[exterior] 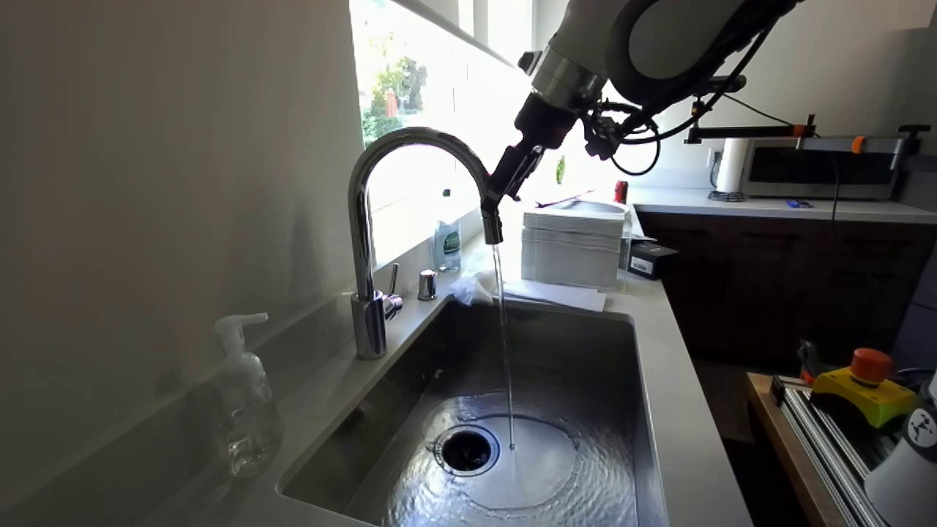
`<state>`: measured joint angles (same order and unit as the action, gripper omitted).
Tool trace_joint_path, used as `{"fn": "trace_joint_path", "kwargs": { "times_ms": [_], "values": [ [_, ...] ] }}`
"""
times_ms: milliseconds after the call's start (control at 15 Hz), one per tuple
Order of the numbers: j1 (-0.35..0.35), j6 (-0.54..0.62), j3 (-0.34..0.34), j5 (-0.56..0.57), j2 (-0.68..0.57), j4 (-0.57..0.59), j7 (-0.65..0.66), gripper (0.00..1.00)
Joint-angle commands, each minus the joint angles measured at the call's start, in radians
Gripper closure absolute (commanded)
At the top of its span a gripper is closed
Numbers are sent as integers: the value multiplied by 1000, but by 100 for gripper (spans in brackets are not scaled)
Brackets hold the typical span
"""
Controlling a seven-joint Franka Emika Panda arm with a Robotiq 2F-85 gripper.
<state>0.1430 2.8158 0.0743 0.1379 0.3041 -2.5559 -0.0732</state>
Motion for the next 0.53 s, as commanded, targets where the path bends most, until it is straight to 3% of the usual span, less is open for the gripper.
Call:
{"fn": "trace_joint_path", "kwargs": {
  "times_ms": [0, 467],
  "values": [
    [14, 57, 28, 25, -19, -21, -43, 0],
    [53, 68, 56, 56, -23, -10, -88, 0]
  ]
}}
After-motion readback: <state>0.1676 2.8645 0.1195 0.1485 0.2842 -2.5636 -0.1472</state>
